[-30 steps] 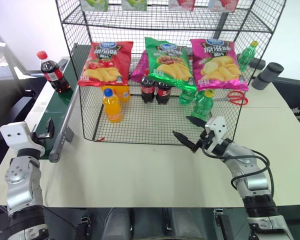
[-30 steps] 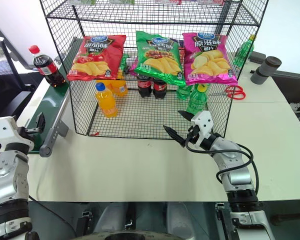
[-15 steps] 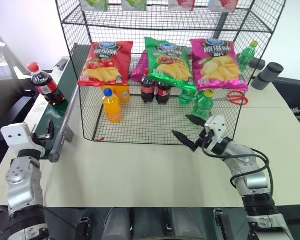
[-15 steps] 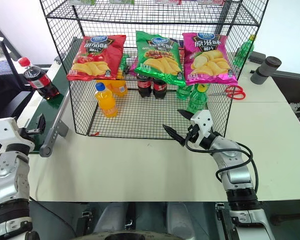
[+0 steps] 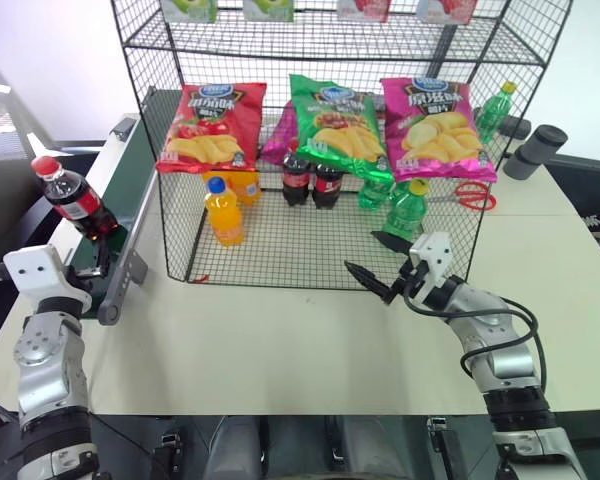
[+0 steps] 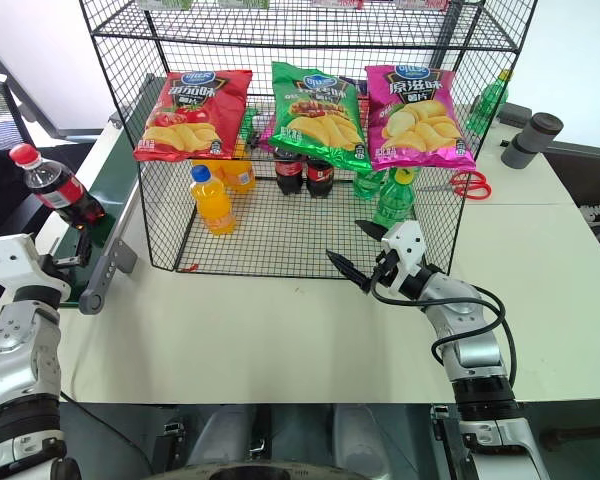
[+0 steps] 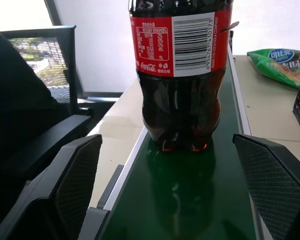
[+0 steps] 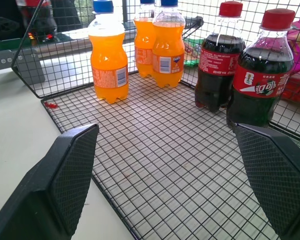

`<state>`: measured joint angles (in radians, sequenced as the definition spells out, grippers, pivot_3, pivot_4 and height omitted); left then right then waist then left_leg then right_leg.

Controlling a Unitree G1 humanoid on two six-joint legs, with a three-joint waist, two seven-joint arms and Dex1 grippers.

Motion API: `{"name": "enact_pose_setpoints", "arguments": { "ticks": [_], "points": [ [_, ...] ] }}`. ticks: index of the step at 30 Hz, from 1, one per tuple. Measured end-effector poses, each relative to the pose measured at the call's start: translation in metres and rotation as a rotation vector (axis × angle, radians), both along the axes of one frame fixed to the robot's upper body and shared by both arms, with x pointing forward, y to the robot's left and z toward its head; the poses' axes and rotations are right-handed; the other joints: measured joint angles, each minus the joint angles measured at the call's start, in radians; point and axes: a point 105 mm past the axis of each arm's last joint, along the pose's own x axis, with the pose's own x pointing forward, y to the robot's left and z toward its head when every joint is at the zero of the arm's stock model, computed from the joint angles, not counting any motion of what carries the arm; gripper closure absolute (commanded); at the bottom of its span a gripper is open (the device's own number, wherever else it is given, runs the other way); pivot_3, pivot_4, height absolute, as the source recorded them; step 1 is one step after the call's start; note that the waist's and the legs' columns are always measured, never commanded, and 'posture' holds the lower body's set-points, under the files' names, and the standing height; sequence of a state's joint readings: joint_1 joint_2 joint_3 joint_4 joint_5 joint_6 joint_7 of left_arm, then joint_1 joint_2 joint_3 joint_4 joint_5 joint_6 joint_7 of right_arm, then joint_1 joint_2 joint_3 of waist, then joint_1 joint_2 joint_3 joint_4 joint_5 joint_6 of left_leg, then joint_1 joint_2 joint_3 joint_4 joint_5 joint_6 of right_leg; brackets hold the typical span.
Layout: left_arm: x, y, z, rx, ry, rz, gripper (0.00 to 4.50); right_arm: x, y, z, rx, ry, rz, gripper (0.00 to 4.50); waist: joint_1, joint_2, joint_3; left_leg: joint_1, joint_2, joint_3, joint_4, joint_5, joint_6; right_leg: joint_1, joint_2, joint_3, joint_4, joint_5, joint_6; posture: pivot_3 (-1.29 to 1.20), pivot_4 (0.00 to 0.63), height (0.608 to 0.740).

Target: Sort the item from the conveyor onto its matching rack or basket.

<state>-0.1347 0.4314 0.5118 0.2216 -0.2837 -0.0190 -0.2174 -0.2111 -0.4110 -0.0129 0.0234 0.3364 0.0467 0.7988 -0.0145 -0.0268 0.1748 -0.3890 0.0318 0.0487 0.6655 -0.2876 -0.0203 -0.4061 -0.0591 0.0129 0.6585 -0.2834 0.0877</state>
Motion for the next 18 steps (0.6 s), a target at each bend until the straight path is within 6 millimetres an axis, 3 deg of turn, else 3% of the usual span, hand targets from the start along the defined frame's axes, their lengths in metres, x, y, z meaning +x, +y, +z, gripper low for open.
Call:
{"name": "enact_pose_setpoints", "arguments": {
  "ticks": [10,13,15,18],
  "points": [
    [-0.0002,0.0,0.0007,0.003,-0.006,0.0,0.0,0.0002,0.0014,-0.0014,-0.001,0.014,0.0,0.04,0.0,0.0,0.0,0.0,0.0,0.0,0.0,0.0,0.0,0.0,0.0,0.0,0.0,0.0,0.0,0.0,0.15,0.74],
    [-0.0007,0.0005,0.0006,0.003,-0.007,0.001,0.86,-0.0004,0.0029,0.0006,-0.002,0.01,0.005,0.0,0.0,0.0,0.0,0.0,0.0,0.0,0.0,0.0,0.0,0.0,0.0,0.0,0.0,0.0,0.0,0.0,0.15,0.74],
    [-0.0012,0.0006,0.0011,0.003,-0.011,-0.002,1.71,-0.0005,0.0036,0.001,-0.002,0.014,0.007,0.0,0.0,0.0,0.0,0.0,0.0,0.0,0.0,0.0,0.0,0.0,0.0,0.0,0.0,0.0,0.0,0.0,0.15,0.74],
    [-0.0018,0.0005,0.0007,0.004,-0.01,-0.004,1.71,-0.0007,0.0042,0.0015,-0.002,0.014,0.009,0.0,0.002,0.0,0.0,0.0,0.0,0.0,0.0,0.0,0.0,0.0,-0.001,0.0,0.0,0.0,0.0,0.0,0.15,0.74]
  ]
}}
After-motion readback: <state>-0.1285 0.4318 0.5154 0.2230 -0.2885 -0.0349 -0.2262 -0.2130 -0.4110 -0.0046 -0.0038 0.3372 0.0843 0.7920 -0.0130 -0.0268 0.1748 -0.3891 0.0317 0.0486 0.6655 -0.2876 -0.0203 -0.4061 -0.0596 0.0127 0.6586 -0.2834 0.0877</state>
